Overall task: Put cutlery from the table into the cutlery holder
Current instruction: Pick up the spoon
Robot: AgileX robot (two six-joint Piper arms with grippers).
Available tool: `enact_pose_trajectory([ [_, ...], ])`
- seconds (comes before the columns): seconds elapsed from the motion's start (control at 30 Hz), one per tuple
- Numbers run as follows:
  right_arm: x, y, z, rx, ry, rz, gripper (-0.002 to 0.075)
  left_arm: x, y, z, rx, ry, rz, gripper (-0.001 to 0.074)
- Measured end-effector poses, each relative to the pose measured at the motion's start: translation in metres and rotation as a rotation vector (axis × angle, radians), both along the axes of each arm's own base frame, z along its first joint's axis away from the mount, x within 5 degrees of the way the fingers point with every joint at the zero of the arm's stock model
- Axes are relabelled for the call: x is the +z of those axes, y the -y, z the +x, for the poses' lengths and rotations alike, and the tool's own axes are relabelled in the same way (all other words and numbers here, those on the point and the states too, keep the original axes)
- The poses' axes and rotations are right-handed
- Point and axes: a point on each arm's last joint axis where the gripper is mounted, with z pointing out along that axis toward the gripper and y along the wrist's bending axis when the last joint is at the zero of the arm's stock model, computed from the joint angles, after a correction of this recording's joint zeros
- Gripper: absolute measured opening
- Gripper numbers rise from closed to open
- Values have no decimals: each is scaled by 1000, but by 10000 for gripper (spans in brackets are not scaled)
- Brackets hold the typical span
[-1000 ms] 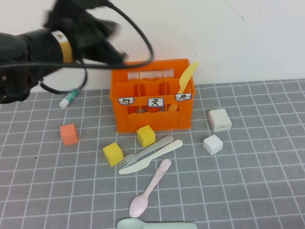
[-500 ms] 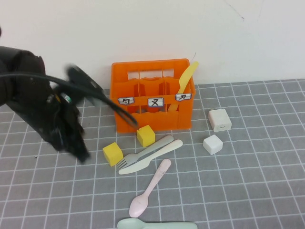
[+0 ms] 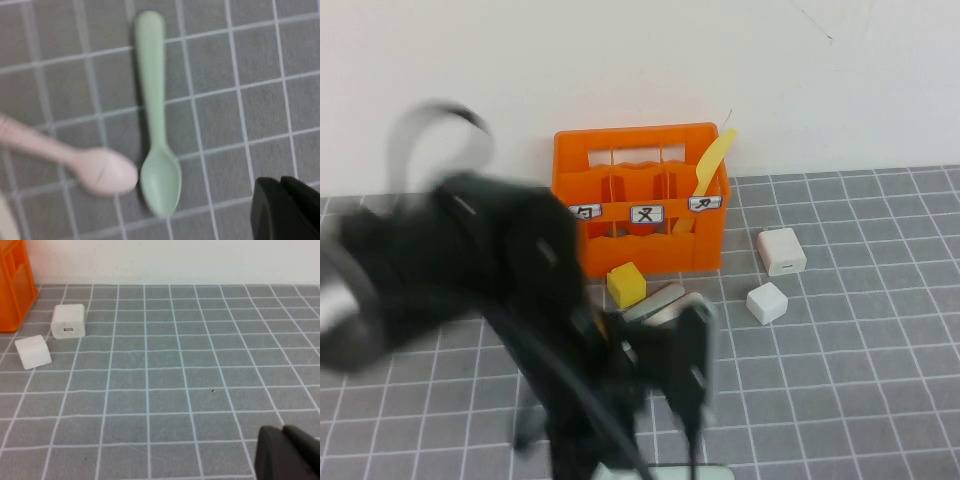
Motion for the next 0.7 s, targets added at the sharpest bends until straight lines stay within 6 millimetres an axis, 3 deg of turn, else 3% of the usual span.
enact_pose_trajectory([
  [0.13,0,0,0,0,0,0,-3,-14,22,-16,-9,102,29,0],
  [0.33,0,0,0,0,0,0,-3,-28,38,-6,87,146,-29,24],
  [0.57,0,0,0,0,0,0,-3,-68,51,-1,59,46,34,283],
  [0.7,0,0,0,0,0,0,-3,-90,53,5,37,51,84,347],
])
